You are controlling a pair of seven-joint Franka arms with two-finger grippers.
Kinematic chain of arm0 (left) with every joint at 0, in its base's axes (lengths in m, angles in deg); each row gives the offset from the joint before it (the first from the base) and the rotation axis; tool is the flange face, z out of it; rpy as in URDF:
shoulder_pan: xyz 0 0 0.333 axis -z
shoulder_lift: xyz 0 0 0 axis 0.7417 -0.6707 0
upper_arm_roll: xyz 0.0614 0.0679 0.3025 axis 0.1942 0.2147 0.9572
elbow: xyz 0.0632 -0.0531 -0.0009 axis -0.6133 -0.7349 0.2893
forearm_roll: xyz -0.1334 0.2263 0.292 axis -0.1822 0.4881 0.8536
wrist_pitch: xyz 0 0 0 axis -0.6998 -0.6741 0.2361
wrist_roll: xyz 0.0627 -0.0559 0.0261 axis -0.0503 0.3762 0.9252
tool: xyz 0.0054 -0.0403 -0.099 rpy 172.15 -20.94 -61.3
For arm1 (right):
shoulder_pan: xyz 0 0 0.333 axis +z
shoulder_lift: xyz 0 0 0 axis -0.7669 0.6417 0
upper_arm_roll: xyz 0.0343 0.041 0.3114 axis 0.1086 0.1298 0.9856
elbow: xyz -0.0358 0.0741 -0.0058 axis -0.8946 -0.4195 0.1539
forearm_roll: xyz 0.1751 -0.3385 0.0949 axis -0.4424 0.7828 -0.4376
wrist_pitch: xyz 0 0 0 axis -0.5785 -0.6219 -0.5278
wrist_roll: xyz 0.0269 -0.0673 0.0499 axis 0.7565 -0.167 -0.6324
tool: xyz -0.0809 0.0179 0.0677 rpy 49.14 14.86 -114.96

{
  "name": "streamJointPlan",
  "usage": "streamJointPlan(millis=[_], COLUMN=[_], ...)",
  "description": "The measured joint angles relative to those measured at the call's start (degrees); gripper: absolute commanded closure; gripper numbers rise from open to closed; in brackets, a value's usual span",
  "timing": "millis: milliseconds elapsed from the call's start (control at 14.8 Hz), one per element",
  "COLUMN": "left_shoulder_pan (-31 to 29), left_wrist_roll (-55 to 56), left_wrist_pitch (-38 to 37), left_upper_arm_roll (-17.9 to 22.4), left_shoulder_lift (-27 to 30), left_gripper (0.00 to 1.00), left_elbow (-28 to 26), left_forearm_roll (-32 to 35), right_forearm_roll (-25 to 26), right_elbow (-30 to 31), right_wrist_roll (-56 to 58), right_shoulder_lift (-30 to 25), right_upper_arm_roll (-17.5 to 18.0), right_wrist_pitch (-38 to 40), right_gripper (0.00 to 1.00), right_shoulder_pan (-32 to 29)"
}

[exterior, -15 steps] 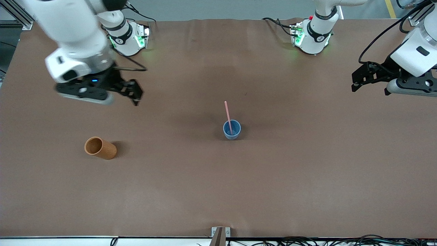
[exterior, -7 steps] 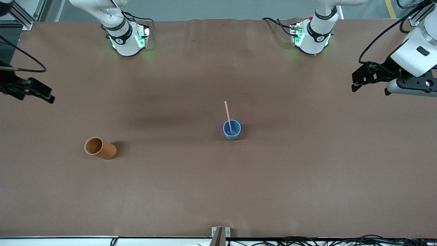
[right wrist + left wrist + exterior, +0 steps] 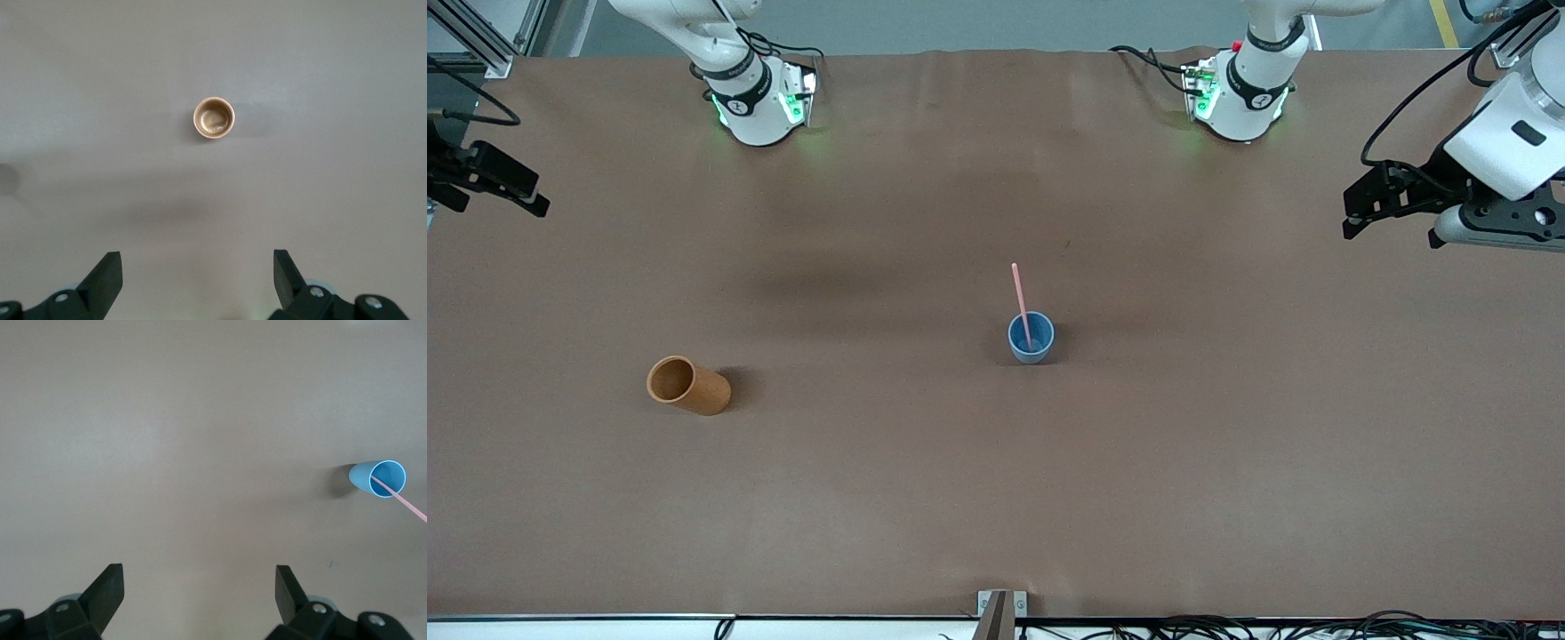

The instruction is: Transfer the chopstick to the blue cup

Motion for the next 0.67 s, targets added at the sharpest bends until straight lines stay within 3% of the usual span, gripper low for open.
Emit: streamJointPlan(millis=[674], left_shoulder_pan=[0.0], left_wrist_roll=[0.0], left_wrist_pitch=[0.0], left_upper_arm_roll=[0.0], left_shoulder_lift=[0.0], left_gripper=[0.00], left_elbow=[0.0], left_forearm_roll=[0.0], right_forearm_roll=[0.0], right_elbow=[-0.2], right_wrist_roll=[0.0], right_shoulder_lift=[0.6], right_upper_arm_roll=[0.8], right_wrist_pitch=[0.6], right_gripper=[0.00], right_shoulder_pan=[0.0])
